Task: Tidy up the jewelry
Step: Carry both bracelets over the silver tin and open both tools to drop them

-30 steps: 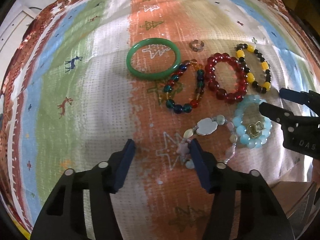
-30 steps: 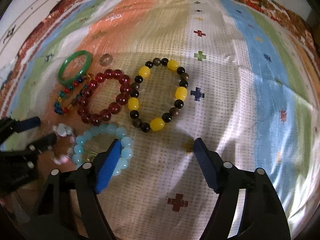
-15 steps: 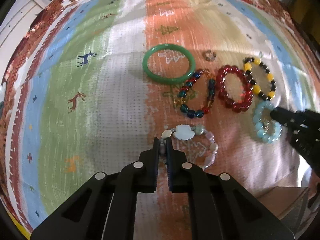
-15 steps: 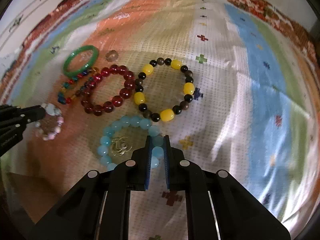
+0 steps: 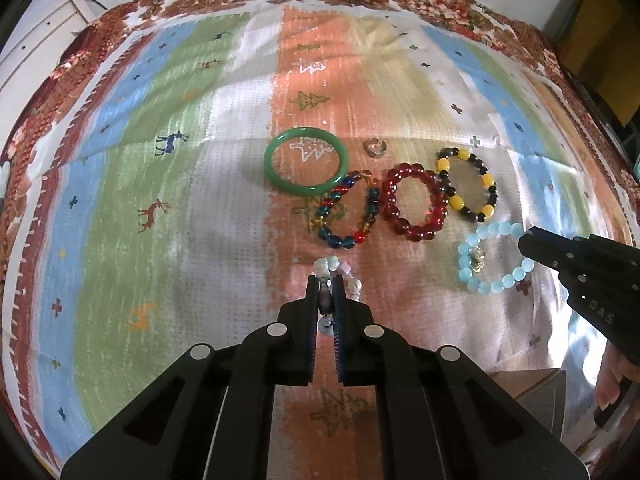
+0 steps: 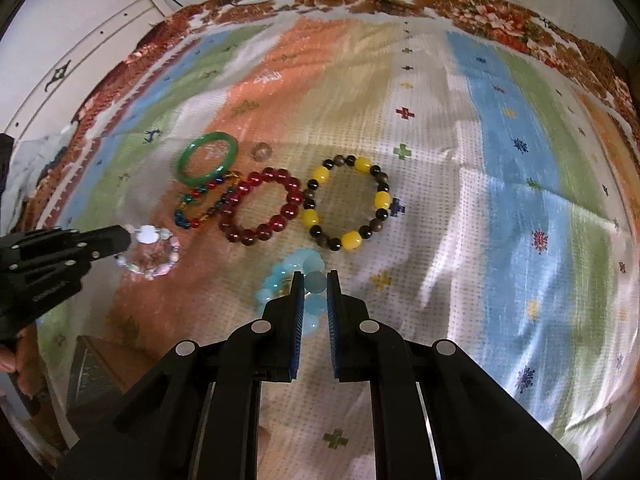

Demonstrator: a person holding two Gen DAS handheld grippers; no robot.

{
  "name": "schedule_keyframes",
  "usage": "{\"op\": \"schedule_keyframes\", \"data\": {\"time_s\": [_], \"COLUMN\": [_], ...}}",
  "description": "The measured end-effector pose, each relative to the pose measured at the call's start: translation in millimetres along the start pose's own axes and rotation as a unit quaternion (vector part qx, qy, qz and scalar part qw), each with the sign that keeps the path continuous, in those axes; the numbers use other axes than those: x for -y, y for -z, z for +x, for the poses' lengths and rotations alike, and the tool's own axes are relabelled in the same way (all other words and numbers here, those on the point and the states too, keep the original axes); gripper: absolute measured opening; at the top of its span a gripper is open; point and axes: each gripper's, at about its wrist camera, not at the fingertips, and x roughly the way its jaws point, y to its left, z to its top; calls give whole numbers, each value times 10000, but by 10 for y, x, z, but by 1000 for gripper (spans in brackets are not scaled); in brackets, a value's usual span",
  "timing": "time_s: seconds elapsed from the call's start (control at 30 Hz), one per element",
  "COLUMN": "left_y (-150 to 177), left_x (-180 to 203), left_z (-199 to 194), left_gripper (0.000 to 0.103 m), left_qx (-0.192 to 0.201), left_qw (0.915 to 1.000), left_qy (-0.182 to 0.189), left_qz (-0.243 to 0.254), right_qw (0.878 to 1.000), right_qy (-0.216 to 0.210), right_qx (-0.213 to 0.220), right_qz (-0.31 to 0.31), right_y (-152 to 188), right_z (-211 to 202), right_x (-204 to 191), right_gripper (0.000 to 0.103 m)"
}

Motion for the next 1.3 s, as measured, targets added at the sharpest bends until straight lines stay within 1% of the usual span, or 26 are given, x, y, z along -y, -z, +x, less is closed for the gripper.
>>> {"op": "schedule_keyframes", "data": {"time_s": [0.13,0.4,0.6,0.87,1.1,1.3], "left_y": [-15,8,44,148,236,347], "left_x": [31,97,149,265,329,340], "left_z": [-109,-276,-389,-756,-962,-1106], "left_gripper": [6,6,6,6,6,6], "left_qx": [198,468,614,1150,1439,1700], "left_qw": [9997,9987,9979,9929,9889,9847], "left_qy": [110,175,226,257,253,233], "left_qz": [-50,-60,-11,146,289,305], "right_qw": [9999,9992,9967,9924,9857,9815], "right_qy": [-91,-115,-296,-447,-591,-587], "right_qx": [111,382,747,1120,1531,1731], "right_qz": [-57,-75,-100,-240,-379,-577], "right_y": [14,28,50,129,196,308], "right_z": [-94,-298,-471,-639,-890,-1032], "right_x": [-54,-110,-156,-289,-369,-434], "right_gripper": [12,12,12,12,12,12]}}
